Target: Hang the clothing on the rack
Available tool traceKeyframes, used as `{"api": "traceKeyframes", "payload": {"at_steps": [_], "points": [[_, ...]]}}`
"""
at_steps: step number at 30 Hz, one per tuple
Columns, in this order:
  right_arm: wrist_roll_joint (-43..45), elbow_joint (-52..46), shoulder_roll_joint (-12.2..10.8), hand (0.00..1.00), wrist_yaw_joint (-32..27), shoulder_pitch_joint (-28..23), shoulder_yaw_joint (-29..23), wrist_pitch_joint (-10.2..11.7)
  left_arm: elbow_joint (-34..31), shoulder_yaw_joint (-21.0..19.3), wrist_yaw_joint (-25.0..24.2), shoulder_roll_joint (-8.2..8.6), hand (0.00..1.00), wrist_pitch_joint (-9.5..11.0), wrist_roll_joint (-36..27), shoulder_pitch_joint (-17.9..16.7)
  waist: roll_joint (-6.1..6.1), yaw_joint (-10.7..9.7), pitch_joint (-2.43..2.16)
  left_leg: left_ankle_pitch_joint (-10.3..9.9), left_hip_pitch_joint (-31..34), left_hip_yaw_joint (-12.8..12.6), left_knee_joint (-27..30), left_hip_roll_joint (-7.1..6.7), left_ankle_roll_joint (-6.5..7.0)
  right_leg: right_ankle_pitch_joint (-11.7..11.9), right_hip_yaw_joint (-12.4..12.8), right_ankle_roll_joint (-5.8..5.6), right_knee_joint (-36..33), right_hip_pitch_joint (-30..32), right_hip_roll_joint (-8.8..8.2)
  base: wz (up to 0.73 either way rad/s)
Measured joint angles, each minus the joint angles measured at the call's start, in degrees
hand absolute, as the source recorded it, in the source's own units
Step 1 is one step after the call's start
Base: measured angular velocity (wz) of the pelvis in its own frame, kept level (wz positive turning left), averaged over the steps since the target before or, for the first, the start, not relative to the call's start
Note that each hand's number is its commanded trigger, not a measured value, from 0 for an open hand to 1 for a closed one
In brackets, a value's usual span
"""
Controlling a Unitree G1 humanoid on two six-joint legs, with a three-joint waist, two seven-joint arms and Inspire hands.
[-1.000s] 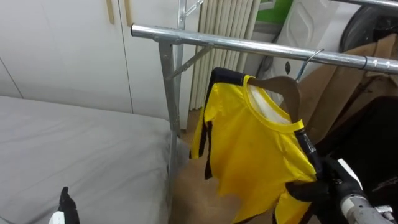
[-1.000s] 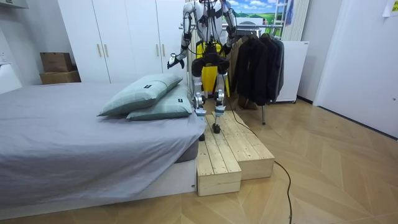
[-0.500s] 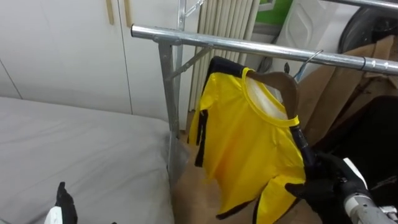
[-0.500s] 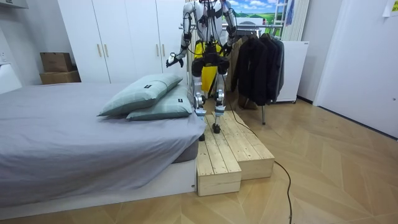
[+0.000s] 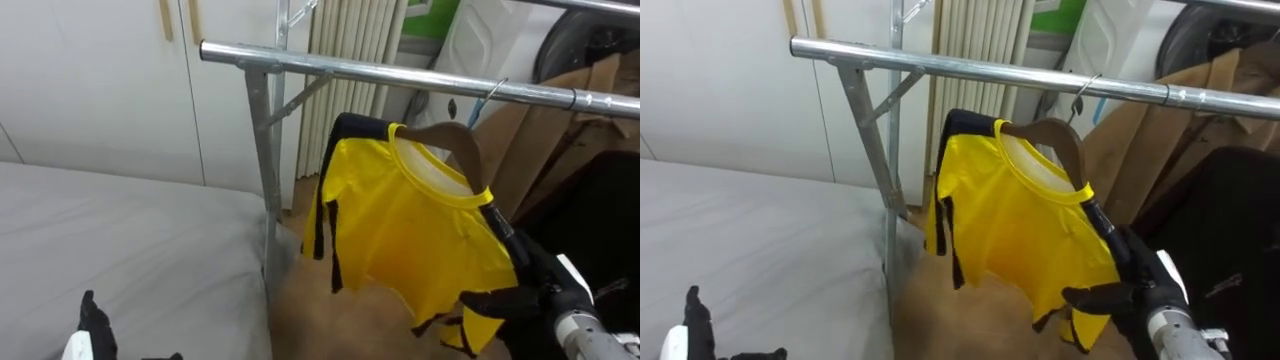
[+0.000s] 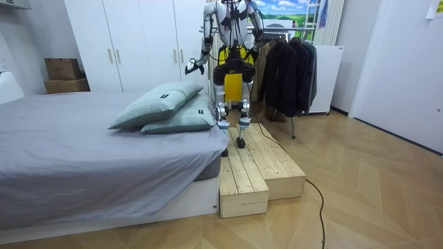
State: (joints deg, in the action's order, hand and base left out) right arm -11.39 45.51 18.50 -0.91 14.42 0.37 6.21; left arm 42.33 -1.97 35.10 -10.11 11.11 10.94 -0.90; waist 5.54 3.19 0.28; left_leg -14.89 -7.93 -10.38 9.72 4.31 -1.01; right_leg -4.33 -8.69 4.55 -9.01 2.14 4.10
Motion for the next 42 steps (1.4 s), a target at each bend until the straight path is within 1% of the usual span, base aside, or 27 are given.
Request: {"api": "traceKeyframes", "payload": {"at_steps": [2, 4, 6, 10, 12, 14, 16, 17, 18, 20, 22, 24, 25, 27, 28, 31, 34, 36, 38, 39, 40, 41, 42], "points": [[-0.68, -1.42, 0.01, 0.00, -0.43, 0.00, 0.00, 0.00, 0.22, 0.00, 0.73, 0.00, 0.00, 0.03, 0.00, 0.00, -0.26, -0.03, 0.13, 0.00, -0.28, -0.36, -0.06, -0.01, 0.00, 0.00, 0.40, 0.00, -0.19, 0.00, 0.06, -0.12], [-1.69, -2.89, 0.00, 0.00, -0.90, -0.05, 0.00, 0.00, 0.25, 0.00, 0.96, 0.00, 0.00, 0.06, -0.07, -0.02, -0.49, -0.25, 0.15, 0.00, -0.41, -0.43, -0.08, -0.06, 0.00, 0.00, 0.66, 0.00, -0.52, 0.10, 0.06, -0.07], [-1.85, -6.76, 0.00, 0.00, -1.06, -0.49, -0.89, 0.00, 0.26, -0.13, 1.21, -0.09, 0.00, 0.19, -0.05, -0.02, -0.80, -1.17, 0.23, 0.00, -0.29, -0.45, -0.10, -0.12, 0.00, 0.00, 0.67, 0.00, -0.64, 0.25, -0.04, 0.00], [-1.87, -12.59, 0.03, 0.00, -2.75, -2.30, -5.01, 0.06, 0.26, -0.14, 1.68, -0.09, 0.00, 0.54, 0.07, -0.08, -0.95, -1.59, 0.15, 0.00, -0.35, -0.46, -0.08, -0.11, 0.00, 0.00, 0.63, 0.00, -0.72, 0.22, -0.05, 0.00], [-1.99, -14.53, 0.03, 0.00, -4.90, -2.93, -7.43, 0.18, 0.25, -0.13, 2.02, -0.09, 0.00, 0.54, 0.09, -0.42, -1.04, -1.94, 0.13, 0.00, -0.34, -0.70, -0.05, -0.11, 0.00, 0.00, 0.66, 0.00, -0.73, 0.27, -0.04, 0.00], [-2.42, -15.47, 0.04, 0.00, -6.04, -3.67, -8.60, 0.26, 0.26, -0.09, 2.03, -0.08, 0.00, 0.53, 0.07, -0.48, -1.19, -2.09, 0.05, 0.00, -0.37, -0.88, -0.05, -0.09, 0.00, 0.00, 0.72, 0.00, -0.76, 0.29, 0.01, -0.03], [-3.48, -16.10, 0.04, 0.00, -6.60, -4.60, -9.04, 0.28, 0.26, -0.14, 2.03, -0.08, 0.00, 0.53, 0.07, -0.64, -1.49, -2.15, -0.15, 0.00, -0.56, -1.31, -0.05, -0.05, 0.00, 0.00, 0.92, 0.00, -0.83, 0.27, 0.08, -0.08], [-4.09, -16.29, 0.04, 0.00, -6.63, -4.91, -9.05, 0.28, 0.26, -0.15, 2.03, -0.09, 0.00, 0.53, 0.07, -0.87, -1.78, -2.64, -0.25, 0.00, -0.69, -1.50, -0.07, -0.05, 0.00, 0.00, 1.09, 0.00, -0.86, 0.22, 0.10, -0.07], [-4.97, -16.78, 0.04, 0.00, -6.66, -5.64, -9.06, 0.27, 0.26, -0.11, 1.97, -0.09, 0.00, 0.53, 0.03, -1.20, -2.03, -3.01, -0.39, 0.00, -0.77, -1.76, -0.08, -0.04, 0.00, 0.00, 1.21, 0.00, -0.83, 0.21, 0.14, -0.07], [-7.17, -17.77, 0.04, 0.00, -6.95, -7.45, -9.15, 0.33, 0.42, -0.15, 1.82, -0.13, 0.00, 0.53, -0.06, -1.71, -2.11, -3.14, -0.44, 0.00, -0.94, -2.19, -0.08, 0.00, 0.00, 0.00, 1.52, 0.00, -0.83, 0.18, 0.24, -0.09], [-8.54, -17.87, 0.03, 0.00, -7.86, -9.27, -9.30, 0.33, 0.45, -0.13, 1.27, -0.12, 0.00, 0.53, -0.04, -2.53, -2.08, -3.41, -0.42, 0.00, -0.99, -2.33, -0.09, 0.02, 0.00, 0.00, 1.66, 0.00, -0.83, 0.22, 0.32, -0.07], [-9.08, -17.96, 0.03, 0.00, -8.74, -11.07, -9.74, 0.33, 0.45, -0.25, 0.55, -0.12, 0.00, 0.52, -0.03, -3.85, -2.14, -3.50, -0.39, 0.00, -1.02, -3.21, -0.12, 0.03, 0.00, 0.00, 2.53, 0.00, -1.00, 0.62, 0.50, -0.18], [-9.20, -18.05, 0.02, 0.00, -8.90, -11.41, -9.96, 0.33, 0.45, -0.31, 0.50, -0.12, 0.00, 0.52, -0.03, -4.08, -2.14, -3.52, -0.39, 0.00, -1.01, -3.44, -0.14, 0.04, 0.00, 0.00, 2.74, 0.00, -1.10, 0.76, 0.56, -0.20], [-10.34, -18.16, -0.04, 0.00, -9.01, -11.63, -10.92, 0.33, 0.48, -0.38, 0.37, -0.12, 0.00, 0.52, -0.02, -4.81, -2.22, -4.43, -0.34, -0.01, -1.16, -3.61, -0.17, 0.00, 0.00, 0.00, 3.29, 0.01, -1.49, 0.99, 0.68, -0.12], [-10.64, -18.37, -0.07, 0.00, -9.00, -11.72, -11.00, 0.33, 0.48, -0.37, 0.26, -0.13, 0.00, 0.52, 0.00, -5.00, -2.27, -4.51, -0.30, -0.01, -1.35, -3.73, -0.19, 0.00, -0.01, -0.01, 3.70, 0.01, -1.55, 0.93, 0.75, -0.18], [-12.52, -22.42, -0.61, 0.00, -8.82, -15.68, -10.98, 0.87, 0.44, -0.03, -0.64, -0.13, 0.00, 0.52, -0.02, -5.59, -2.46, -4.63, -0.18, -0.02, -1.88, -3.89, -0.29, 0.03, -0.01, -0.01, 4.58, 0.02, -1.60, 0.60, 1.01, -0.11], [-12.82, -23.00, -2.54, 0.00, -8.84, -18.43, -10.92, 1.44, 0.73, 0.05, -1.96, -0.12, 0.00, 0.52, 0.00, -6.00, -2.89, -4.93, 0.10, -0.02, -1.90, -3.92, -0.32, 0.02, -0.01, 0.02, 4.78, 0.06, -1.61, 0.64, 1.05, 0.00], [-13.03, -21.19, -4.36, 0.00, -8.22, -20.48, -10.73, 1.96, 2.70, 0.12, -2.64, -0.05, 0.00, 0.57, -0.03, -5.98, -3.40, -5.33, 0.43, -0.02, -2.07, -4.00, -0.33, 0.03, -0.01, 0.03, 4.88, 0.06, -1.63, 0.62, 1.09, 0.00], [-13.80, -19.87, -5.75, 0.00, -7.52, -22.70, -10.57, 2.10, 3.07, 0.08, -3.29, 0.10, 0.00, 0.56, 0.02, -6.58, -3.62, -5.58, 0.39, -0.02, -1.72, -4.28, -0.34, 0.01, -0.01, 0.03, 4.89, 0.06, -1.65, 1.03, 1.08, -0.02], [-14.01, -17.50, -6.40, 0.00, -6.28, -23.43, -10.24, 2.26, 3.08, 0.08, -3.37, 0.12, 0.00, 0.56, 0.03, -6.96, -3.76, -5.70, 0.44, -0.02, -1.59, -4.35, -0.34, 0.00, -0.01, 0.03, 4.95, 0.06, -1.72, 1.20, 1.07, 0.00], [-14.05, -16.15, -6.70, 0.00, -5.67, -23.76, -10.05, 2.26, 3.08, 0.08, -3.47, 0.12, 0.00, 0.56, 0.03, -7.20, -3.83, -5.74, 0.45, -0.02, -1.55, -4.40, -0.34, 0.00, -0.01, 0.03, 5.01, 0.06, -1.73, 1.24, 1.08, 0.00], [-14.35, -13.57, -7.50, 0.00, -4.34, -24.24, -10.06, 2.28, 3.08, -0.02, -3.94, 0.11, 0.00, 0.56, 0.08, -7.79, -3.99, -6.09, 0.36, -0.02, -1.53, -4.43, -0.34, 0.01, -0.01, 0.02, 5.16, 0.06, -1.73, 1.24, 1.11, -0.04], [-14.57, -10.94, -7.94, 0.00, -3.01, -24.74, -10.06, 2.31, 3.09, -0.07, -4.63, 0.13, 0.00, 0.56, 0.14, -8.16, -4.25, -6.24, 0.16, -0.02, -1.49, -4.51, -0.33, 0.00, -0.01, 0.02, 5.34, 0.06, -1.73, 1.31, 1.16, -0.04]]}}
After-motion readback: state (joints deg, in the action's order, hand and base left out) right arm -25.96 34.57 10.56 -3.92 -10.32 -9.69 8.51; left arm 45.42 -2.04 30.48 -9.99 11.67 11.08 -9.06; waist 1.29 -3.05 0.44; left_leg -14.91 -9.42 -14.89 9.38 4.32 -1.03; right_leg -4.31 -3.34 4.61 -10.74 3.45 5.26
